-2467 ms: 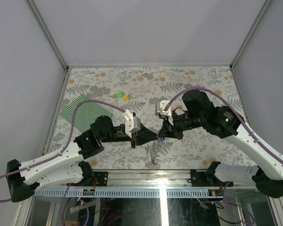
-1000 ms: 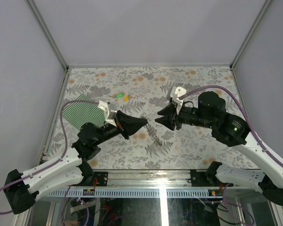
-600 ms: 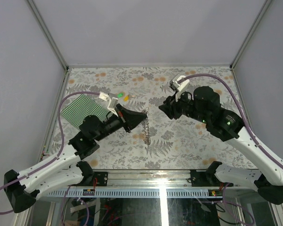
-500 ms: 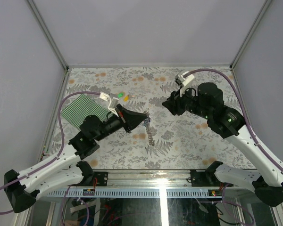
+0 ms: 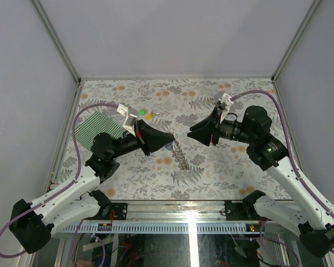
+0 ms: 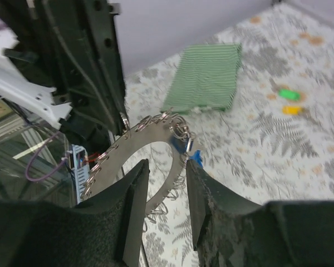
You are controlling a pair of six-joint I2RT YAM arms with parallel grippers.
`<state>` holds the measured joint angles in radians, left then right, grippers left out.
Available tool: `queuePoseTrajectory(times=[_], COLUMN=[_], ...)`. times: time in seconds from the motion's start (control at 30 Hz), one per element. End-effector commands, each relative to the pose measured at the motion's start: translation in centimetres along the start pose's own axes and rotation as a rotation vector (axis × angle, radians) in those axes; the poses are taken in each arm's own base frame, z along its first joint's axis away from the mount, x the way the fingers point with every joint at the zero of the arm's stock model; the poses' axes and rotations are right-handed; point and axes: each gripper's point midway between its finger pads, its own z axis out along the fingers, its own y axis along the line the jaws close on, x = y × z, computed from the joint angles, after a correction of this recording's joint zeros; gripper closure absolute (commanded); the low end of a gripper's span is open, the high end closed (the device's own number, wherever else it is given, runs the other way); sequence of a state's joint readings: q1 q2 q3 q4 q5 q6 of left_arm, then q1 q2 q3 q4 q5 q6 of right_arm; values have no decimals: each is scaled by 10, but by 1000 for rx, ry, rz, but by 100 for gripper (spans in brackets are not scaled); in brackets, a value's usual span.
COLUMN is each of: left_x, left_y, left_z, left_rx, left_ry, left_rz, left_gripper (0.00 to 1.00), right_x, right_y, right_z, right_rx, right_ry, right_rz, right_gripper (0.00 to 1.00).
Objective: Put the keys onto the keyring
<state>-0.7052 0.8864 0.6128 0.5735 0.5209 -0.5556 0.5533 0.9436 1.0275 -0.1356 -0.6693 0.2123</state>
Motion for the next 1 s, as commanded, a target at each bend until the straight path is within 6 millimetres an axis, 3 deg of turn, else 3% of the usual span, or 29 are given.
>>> queuePoseTrajectory(times=[0.0,0.2,0.77,0.97], left_x=[-41,-45,-58,-60], left_y=[-57,-78,-82,-84], left_z=[-10,-12,-5,-5], left_rx=[304,442,441,443], left_ry=[-139,-132,-138,-139], left_rz=[150,189,216,215], left_gripper=[100,100,100,100], right_x=[-46,-53,-42,-43], right_y=[41,56,91,97], right_z=[-14,-20,-24,-17], right_rx=[-169,-234,-324,-340], right_ry=[-216,-320,-368,-380], right_rz=[-139,-160,-257,-256], right_gripper=[62,66,61,66])
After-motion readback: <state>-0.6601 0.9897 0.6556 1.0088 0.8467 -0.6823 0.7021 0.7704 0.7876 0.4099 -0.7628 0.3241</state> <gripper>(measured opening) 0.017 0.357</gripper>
